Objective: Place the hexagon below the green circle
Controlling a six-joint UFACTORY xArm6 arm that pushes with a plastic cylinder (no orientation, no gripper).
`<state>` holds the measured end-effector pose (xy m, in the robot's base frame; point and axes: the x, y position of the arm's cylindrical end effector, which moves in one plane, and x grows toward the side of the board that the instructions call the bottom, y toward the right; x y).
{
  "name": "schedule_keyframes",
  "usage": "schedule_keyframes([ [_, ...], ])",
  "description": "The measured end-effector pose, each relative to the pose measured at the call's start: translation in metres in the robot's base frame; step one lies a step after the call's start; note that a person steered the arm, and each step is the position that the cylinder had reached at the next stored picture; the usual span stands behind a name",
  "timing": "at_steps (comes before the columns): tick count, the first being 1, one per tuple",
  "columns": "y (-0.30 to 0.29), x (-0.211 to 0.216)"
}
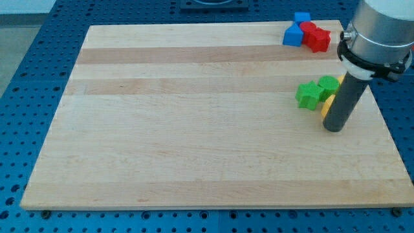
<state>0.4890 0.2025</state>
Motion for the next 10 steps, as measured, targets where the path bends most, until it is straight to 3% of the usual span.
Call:
schedule_keyframes([
  [10,-0.011,-0.001],
])
